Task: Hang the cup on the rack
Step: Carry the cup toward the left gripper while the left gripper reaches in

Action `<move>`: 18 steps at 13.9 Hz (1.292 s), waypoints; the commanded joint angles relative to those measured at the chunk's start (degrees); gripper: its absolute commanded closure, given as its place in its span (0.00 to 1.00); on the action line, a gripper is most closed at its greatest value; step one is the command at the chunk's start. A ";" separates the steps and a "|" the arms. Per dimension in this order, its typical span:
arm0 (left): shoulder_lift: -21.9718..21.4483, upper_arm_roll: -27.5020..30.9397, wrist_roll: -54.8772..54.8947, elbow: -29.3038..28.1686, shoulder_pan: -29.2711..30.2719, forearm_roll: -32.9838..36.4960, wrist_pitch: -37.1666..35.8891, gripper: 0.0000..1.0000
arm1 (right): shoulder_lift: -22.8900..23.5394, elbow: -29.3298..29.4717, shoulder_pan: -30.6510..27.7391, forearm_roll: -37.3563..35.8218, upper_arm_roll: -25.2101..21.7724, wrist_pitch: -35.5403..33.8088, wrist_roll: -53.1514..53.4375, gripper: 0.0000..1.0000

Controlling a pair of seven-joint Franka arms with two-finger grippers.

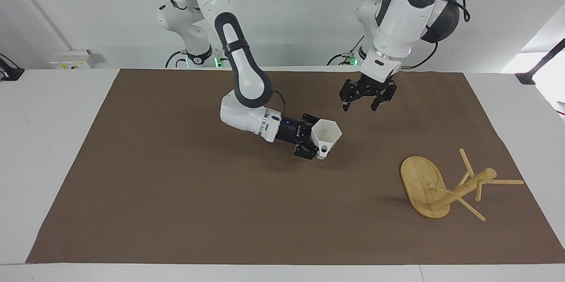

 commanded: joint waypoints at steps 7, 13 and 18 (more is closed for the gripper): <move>11.78 0.71 0.01 10.99 -4.45 2.91 0.95 0.08 | -1.46 -2.21 0.34 1.49 -0.15 -0.44 -3.84 0.79; 12.75 0.71 -2.16 9.06 -5.42 2.73 2.71 0.93 | -1.46 -2.12 0.25 1.49 -0.15 -0.26 -3.75 0.79; 12.57 0.71 -4.91 8.44 -5.69 2.73 2.98 1.00 | -1.46 -2.12 0.25 2.02 -0.15 0.00 -3.40 0.30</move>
